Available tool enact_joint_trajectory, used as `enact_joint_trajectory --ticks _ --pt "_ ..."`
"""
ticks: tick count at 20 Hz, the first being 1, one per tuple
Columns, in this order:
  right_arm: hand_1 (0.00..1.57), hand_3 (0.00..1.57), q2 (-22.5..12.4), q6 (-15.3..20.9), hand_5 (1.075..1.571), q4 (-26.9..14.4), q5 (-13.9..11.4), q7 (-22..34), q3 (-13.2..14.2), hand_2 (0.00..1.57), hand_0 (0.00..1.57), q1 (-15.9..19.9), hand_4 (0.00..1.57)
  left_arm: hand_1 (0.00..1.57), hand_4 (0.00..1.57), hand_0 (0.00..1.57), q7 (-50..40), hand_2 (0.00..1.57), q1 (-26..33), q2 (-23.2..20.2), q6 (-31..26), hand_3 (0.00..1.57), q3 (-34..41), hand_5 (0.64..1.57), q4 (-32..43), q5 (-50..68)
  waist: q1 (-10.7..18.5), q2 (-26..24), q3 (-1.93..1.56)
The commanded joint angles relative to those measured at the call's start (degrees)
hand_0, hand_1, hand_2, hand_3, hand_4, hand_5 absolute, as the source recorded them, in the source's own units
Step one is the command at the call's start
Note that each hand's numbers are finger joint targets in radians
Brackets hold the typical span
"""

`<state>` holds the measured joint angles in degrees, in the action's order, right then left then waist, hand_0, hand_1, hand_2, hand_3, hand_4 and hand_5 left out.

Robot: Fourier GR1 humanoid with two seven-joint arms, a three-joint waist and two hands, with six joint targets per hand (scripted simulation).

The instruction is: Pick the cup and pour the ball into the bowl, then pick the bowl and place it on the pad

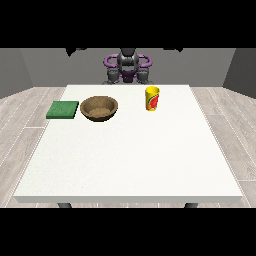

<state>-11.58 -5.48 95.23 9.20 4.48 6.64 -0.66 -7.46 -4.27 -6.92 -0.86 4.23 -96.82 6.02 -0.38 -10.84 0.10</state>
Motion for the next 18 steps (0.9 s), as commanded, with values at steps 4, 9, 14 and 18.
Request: enact_joint_trajectory --ticks 4,9,14,18 --pt "0.00 0.00 -4.1 -8.2 1.570 2.3 8.1 -1.8 6.9 0.00 0.00 -3.2 0.00 0.00 0.00 0.00 0.0 0.00 -1.2 -2.0 -1.5 0.00 6.6 1.547 -2.0 6.3 -2.3 4.3 -0.10" --pt "0.00 0.00 -2.2 -6.4 1.570 -0.5 4.5 -6.5 6.2 0.00 0.00 2.6 0.00 0.00 0.00 0.00 9.4 0.00 -4.5 -2.4 -3.6 0.00 7.9 1.541 4.0 5.2 -1.6 12.1 -0.09" --pt "0.00 0.00 0.2 -6.0 1.570 -2.7 2.2 -11.1 4.3 0.00 0.00 4.8 0.00 0.00 0.00 0.00 20.0 0.00 -7.0 0.0 -1.9 0.00 7.3 1.529 9.8 1.5 -2.8 18.1 -0.09" --pt "0.00 0.00 -2.8 -8.6 1.571 -5.6 4.6 -11.8 7.7 0.00 0.00 6.7 0.00 0.00 0.00 0.00 27.9 0.00 -5.2 2.3 -1.6 0.00 4.8 1.526 16.0 -2.2 -3.3 18.5 -0.09"
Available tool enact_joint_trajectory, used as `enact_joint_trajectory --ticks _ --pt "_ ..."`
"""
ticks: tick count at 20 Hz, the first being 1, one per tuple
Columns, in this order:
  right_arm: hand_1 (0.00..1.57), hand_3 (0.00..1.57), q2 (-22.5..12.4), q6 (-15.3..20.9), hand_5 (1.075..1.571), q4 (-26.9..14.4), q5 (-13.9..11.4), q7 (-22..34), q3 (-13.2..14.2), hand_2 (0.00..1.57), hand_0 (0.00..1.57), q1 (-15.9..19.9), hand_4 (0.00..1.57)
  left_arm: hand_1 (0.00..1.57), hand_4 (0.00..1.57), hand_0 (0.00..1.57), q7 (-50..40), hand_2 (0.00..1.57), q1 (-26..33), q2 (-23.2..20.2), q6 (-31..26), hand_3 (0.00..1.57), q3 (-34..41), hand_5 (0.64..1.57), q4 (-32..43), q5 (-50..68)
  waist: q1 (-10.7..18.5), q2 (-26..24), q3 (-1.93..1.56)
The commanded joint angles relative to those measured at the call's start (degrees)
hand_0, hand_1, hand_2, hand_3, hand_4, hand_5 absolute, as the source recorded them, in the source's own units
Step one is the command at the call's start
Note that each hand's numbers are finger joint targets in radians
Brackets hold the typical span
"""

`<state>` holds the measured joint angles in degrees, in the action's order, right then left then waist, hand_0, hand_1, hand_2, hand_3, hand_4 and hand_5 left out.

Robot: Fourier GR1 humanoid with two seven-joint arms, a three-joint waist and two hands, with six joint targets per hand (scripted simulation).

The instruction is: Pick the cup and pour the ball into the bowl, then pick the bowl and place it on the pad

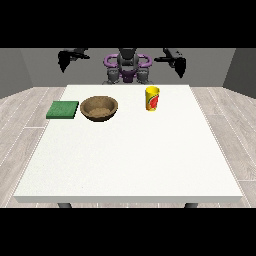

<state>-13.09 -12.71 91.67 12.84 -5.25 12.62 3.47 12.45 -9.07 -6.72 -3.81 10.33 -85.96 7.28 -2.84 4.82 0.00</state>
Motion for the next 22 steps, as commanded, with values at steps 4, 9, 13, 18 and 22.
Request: enact_joint_trajectory --ticks 4,9,13,18,22 --pt "0.00 0.00 -1.2 -1.8 1.571 -5.3 -1.1 -6.5 1.9 0.00 0.00 3.4 0.00 0.00 0.00 0.00 14.0 0.00 -2.7 4.0 2.5 0.00 -1.3 1.519 12.1 -4.0 -1.1 5.4 0.00" --pt "0.00 0.00 -1.1 -3.6 1.570 -6.7 -0.9 -8.5 1.5 0.00 0.00 3.9 0.00 0.00 0.00 0.00 21.9 0.00 -6.5 6.0 7.6 0.00 -1.7 1.528 22.4 -7.6 -3.4 7.2 0.01" --pt "0.00 0.00 -2.1 -6.1 1.570 -6.4 1.1 -7.2 2.2 0.00 0.00 2.3 0.00 0.00 0.00 0.00 23.2 0.00 -11.9 2.5 7.7 0.00 2.8 1.518 31.5 -5.4 -5.3 6.2 0.02" --pt "0.00 0.00 -0.4 -5.9 1.571 -9.2 -2.0 -12.9 1.1 0.00 0.00 1.8 0.00 0.00 0.00 0.00 31.3 0.00 -13.4 1.3 6.4 0.00 3.8 1.520 39.7 -5.2 -4.2 7.4 0.02" --pt "0.00 0.00 0.7 -3.3 1.571 -8.2 -3.0 -11.6 0.3 0.00 0.00 4.9 0.00 0.00 0.00 0.00 37.3 0.00 -17.2 1.5 7.3 0.00 4.4 1.521 47.3 -5.5 -4.4 9.8 0.03"
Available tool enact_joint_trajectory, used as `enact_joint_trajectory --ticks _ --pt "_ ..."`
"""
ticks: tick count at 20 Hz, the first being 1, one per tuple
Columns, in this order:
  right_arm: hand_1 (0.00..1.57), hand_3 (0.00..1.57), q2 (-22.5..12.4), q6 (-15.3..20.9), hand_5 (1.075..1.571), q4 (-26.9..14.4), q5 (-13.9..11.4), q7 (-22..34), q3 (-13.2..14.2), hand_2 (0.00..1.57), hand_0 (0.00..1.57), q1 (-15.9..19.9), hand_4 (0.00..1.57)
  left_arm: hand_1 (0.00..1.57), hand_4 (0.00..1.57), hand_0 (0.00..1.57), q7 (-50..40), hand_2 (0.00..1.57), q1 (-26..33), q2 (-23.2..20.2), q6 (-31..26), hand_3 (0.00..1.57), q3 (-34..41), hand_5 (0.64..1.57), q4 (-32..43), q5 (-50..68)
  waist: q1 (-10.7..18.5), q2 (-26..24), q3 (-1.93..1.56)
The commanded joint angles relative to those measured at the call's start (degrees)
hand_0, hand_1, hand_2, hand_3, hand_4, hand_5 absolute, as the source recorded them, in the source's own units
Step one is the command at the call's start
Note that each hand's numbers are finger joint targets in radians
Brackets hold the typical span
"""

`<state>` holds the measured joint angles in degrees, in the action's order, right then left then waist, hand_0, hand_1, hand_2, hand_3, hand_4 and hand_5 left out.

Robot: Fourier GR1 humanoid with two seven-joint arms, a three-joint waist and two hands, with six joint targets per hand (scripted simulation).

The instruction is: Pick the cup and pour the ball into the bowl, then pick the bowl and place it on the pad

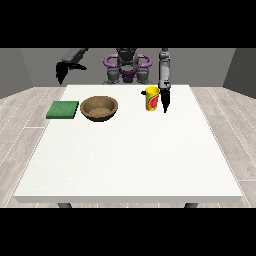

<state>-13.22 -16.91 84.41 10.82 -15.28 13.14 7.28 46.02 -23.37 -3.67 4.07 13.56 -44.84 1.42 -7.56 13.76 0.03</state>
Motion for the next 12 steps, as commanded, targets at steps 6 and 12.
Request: enact_joint_trajectory --ticks 6,12 --pt "0.00 0.00 -2.8 -3.5 1.571 -4.1 1.3 -1.9 2.0 0.00 0.00 1.5 0.00 0.00 0.00 0.00 3.4 0.00 -6.3 0.3 3.1 0.00 1.0 1.559 9.8 0.1 -1.4 0.6 -0.01" --pt "0.00 0.00 -5.2 -4.1 1.570 -1.9 3.8 1.5 3.7 0.00 0.00 3.9 0.00 1.32 1.45 1.32 11.3 1.57 -0.1 2.7 19.8 1.57 -2.1 1.245 10.4 -9.0 -3.7 2.4 0.00"
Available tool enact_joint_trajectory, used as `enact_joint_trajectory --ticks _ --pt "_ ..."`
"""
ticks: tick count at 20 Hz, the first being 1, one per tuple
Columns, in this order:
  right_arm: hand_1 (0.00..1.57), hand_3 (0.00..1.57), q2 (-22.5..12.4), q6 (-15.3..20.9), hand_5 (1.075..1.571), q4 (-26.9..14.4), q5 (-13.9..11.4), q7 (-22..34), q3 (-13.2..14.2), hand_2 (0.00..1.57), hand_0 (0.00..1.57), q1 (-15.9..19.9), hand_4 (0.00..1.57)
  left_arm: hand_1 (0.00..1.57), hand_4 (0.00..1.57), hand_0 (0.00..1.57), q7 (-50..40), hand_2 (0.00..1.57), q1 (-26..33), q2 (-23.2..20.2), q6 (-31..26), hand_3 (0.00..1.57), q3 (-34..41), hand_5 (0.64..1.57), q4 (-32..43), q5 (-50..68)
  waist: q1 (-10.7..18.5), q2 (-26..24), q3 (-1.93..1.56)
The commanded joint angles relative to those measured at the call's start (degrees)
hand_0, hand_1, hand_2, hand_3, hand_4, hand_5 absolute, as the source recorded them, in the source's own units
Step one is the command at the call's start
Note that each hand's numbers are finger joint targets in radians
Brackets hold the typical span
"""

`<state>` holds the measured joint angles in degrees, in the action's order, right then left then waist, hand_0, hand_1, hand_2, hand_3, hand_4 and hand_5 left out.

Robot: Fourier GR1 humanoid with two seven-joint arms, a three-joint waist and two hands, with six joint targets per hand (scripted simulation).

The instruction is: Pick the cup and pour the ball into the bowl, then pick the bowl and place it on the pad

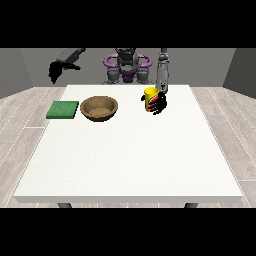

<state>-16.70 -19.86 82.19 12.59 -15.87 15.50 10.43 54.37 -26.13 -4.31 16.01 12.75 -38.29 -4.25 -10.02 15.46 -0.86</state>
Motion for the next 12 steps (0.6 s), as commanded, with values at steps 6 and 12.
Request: enact_joint_trajectory --ticks 6,12 --pt "0.00 0.00 -1.9 -1.4 1.570 -2.0 1.2 2.5 1.8 0.00 0.00 -1.7 0.00 1.32 1.50 1.32 -4.6 1.57 -0.4 0.8 6.7 1.57 -2.6 1.256 4.0 -4.7 0.3 -5.0 0.87" --pt "0.00 0.00 -1.7 -0.2 1.569 -9.1 0.7 6.2 1.9 0.00 0.00 -1.6 0.00 1.44 1.57 1.44 -24.1 1.57 -6.6 -14.6 8.7 1.57 -9.3 1.321 1.2 -17.2 4.5 -15.5 0.59"
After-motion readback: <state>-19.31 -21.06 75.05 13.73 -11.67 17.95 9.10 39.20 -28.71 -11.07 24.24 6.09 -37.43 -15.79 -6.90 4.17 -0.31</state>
